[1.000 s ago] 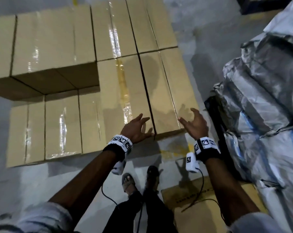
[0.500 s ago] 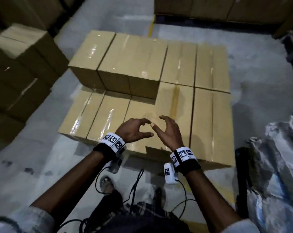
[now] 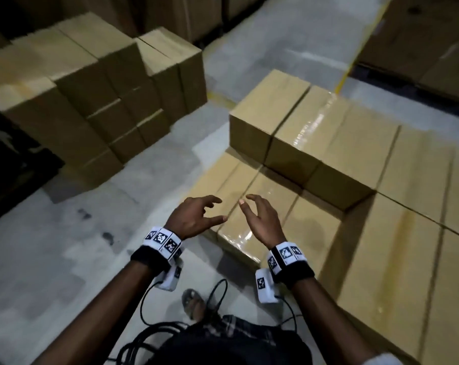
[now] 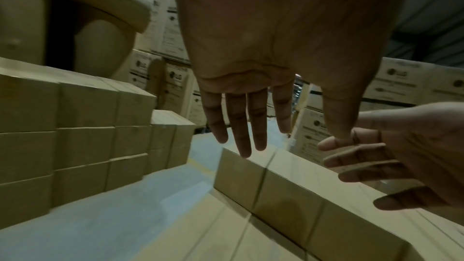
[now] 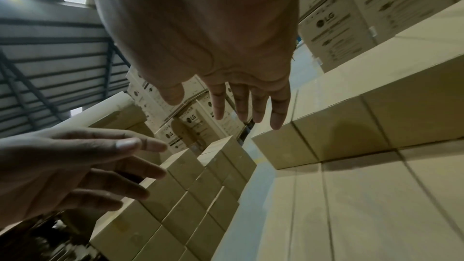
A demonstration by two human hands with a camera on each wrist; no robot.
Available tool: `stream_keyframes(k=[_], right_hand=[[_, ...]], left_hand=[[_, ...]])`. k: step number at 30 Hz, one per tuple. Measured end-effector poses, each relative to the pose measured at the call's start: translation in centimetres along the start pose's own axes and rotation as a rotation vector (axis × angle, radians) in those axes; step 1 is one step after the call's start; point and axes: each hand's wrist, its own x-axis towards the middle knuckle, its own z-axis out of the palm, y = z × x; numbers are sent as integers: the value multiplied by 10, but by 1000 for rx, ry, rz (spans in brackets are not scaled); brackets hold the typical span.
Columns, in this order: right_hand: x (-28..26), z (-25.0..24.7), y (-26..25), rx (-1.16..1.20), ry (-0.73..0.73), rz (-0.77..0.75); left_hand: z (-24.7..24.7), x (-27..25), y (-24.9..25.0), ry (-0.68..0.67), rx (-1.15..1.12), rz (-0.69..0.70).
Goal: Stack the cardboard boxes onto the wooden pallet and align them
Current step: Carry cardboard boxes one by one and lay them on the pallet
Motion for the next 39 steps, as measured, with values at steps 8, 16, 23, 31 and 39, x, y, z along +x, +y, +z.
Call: stream_keyframes(k=[8, 16, 23, 31, 39], right_hand=[[105, 117, -121, -6, -129, -61], [253, 210, -202, -73, -201, -150], [411, 281, -294, -9, -216, -134], [568, 320, -403, -35, -232, -191], [726, 344, -474, -75, -192, -168]], left_hand=[[-134, 29, -125, 224, -103, -137], [-229, 98, -228, 298, -118, -232], [-356, 213, -305, 288, -39, -264], [-489, 336, -345, 380, -60, -229], [-583, 482, -402, 324, -115, -243]])
